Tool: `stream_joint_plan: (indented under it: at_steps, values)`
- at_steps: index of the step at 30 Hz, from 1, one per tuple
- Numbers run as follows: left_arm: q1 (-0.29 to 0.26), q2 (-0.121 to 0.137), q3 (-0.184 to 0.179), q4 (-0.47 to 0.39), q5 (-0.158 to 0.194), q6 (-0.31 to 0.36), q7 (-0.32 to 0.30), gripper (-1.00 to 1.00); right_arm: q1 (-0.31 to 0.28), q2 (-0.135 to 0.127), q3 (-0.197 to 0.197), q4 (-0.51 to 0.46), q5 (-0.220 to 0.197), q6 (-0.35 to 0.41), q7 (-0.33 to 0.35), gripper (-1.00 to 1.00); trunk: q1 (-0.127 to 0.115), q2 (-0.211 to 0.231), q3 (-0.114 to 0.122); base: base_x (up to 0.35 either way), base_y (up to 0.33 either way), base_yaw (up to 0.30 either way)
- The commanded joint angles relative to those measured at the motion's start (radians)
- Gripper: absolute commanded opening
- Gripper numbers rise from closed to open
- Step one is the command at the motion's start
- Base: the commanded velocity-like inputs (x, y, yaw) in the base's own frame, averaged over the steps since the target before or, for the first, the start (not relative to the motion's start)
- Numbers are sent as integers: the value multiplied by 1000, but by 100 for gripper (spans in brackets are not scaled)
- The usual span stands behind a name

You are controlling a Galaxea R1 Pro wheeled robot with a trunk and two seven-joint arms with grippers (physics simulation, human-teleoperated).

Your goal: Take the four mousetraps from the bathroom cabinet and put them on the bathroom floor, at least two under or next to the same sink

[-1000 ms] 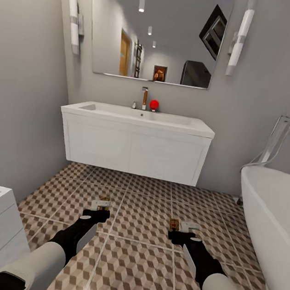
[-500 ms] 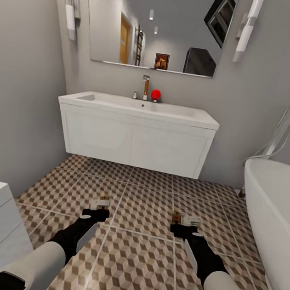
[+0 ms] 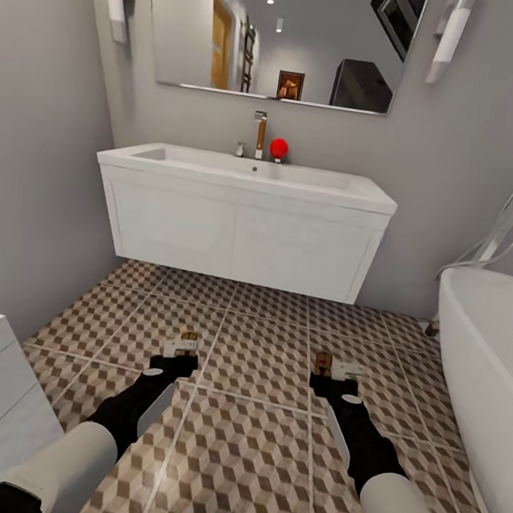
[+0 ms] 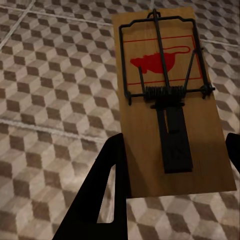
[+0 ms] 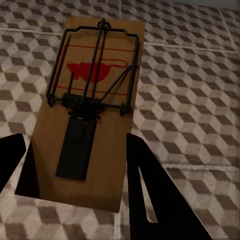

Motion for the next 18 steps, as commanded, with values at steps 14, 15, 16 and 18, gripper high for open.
stream_joint_plan:
  at_steps: [14,15,16,18]
  values:
    - [0,2,-8,-12,9,4,9,-100,0,-4,7,7,-6,7,-4,-100,6,-4,-55,0,0,0]
    - [0,2,-8,-12,9,4,9,-100,0,-4,7,7,-6,7,-4,-100,6,-4,-59,0,0,0]
    - [0,2,-8,-12,9,4,9,-100,0,-4,7,7,-6,7,-3,-100,7,-4,-63,0,0,0]
    - [0,2,-8,-12,9,3,9,-100,0,-5,8,7,-6,7,-3,-100,8,-5,-71,0,0,0]
